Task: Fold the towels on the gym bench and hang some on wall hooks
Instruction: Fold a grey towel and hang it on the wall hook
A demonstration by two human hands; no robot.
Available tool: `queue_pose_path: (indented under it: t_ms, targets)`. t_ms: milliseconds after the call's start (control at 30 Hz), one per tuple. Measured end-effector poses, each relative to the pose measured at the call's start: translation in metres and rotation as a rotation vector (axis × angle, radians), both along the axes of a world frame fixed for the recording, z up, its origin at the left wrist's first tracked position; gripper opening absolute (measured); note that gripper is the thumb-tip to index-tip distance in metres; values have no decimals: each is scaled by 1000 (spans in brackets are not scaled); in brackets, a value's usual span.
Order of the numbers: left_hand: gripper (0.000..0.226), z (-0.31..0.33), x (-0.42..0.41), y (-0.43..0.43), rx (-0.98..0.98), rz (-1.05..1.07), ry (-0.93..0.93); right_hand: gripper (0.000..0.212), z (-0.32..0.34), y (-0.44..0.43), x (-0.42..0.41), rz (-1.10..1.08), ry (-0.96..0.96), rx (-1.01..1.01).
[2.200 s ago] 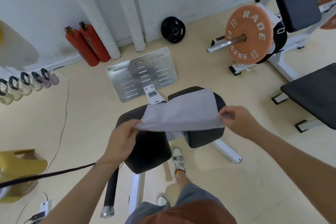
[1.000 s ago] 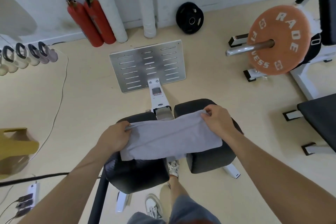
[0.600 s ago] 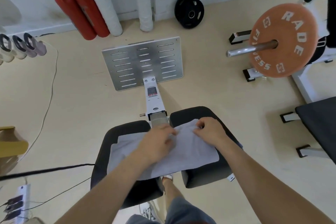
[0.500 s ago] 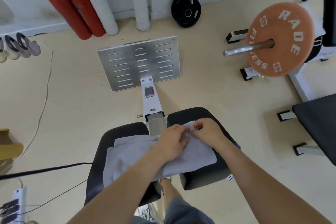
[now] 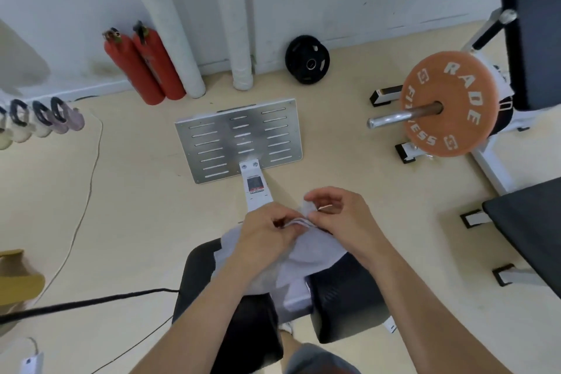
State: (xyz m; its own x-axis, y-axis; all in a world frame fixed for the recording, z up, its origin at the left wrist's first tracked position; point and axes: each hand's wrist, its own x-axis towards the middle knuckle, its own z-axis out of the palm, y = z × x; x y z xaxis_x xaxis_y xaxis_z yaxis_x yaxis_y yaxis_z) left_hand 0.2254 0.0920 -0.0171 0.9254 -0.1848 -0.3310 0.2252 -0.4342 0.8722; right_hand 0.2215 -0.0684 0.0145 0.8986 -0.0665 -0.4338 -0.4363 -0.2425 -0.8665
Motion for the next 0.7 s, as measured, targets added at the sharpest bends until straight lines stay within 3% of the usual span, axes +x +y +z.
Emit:
queue_pose_path:
  t_ms: [300,500,700]
  targets:
    - [25,152,-8,88,-265,78,-324,36,157,77,13,341,-424,-64]
    - [17,195,-8,121,-170,200,-637,31,208,105,8,420,-598,-81]
    - [20,214,-13,131,-312,231,-587,18,225,118,9,468,-646,-111]
